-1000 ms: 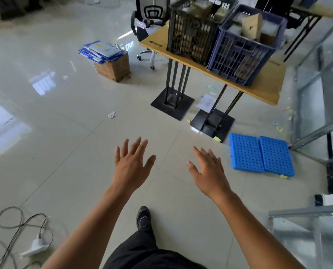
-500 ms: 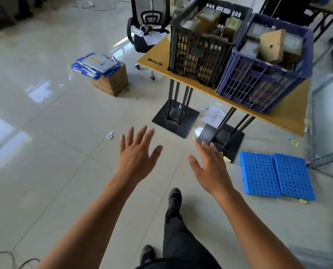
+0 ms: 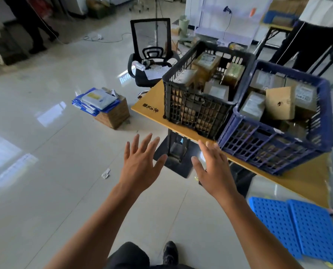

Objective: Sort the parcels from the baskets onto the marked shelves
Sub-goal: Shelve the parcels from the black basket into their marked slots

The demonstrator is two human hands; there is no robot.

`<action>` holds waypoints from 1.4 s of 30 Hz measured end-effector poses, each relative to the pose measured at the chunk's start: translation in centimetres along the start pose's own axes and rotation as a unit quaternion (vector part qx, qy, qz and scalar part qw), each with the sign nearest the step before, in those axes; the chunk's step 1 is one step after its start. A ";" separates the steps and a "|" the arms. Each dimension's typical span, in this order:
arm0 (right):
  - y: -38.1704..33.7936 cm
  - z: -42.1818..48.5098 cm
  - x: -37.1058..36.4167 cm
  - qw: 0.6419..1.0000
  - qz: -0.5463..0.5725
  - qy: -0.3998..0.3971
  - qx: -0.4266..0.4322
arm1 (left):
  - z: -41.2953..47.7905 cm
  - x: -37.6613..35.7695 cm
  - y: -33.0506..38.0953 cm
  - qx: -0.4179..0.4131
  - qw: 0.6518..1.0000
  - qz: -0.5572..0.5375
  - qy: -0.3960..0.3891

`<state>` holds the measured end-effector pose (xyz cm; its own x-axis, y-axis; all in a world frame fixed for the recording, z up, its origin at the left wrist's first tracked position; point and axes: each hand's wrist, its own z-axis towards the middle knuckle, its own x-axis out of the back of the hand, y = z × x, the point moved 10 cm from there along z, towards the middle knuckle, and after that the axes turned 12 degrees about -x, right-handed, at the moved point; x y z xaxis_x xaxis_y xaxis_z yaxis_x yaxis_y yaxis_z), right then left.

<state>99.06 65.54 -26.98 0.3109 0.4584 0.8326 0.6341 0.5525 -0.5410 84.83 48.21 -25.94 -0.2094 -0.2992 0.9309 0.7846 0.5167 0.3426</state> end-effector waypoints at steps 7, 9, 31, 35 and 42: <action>-1.6 10.0 0.9 0.999 -0.003 0.034 -0.017 | 10.9 -1.0 -2.6 -0.042 0.999 -0.013 0.011; -2.4 12.9 1.0 0.999 -0.009 0.046 -0.026 | 14.4 -0.9 -4.0 -0.051 0.998 -0.016 0.016; -0.7 33.8 5.0 0.988 -0.047 0.081 -0.122 | 43.9 -7.3 -3.6 -0.163 0.973 -0.064 -0.153; 0.8 38.0 4.5 0.991 -0.040 0.043 -0.123 | 46.2 -10.0 -4.0 -0.132 0.965 -0.051 -0.219; 5.6 44.3 2.0 0.985 -0.057 -0.041 -0.156 | 46.9 -13.2 -3.4 -0.112 0.947 -0.082 -0.289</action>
<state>71.90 100.39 -33.66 0.1740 0.4674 0.8668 0.8525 0.3691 -0.3702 57.54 88.06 -33.49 -0.5739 0.1619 0.8028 0.8037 0.2995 0.5141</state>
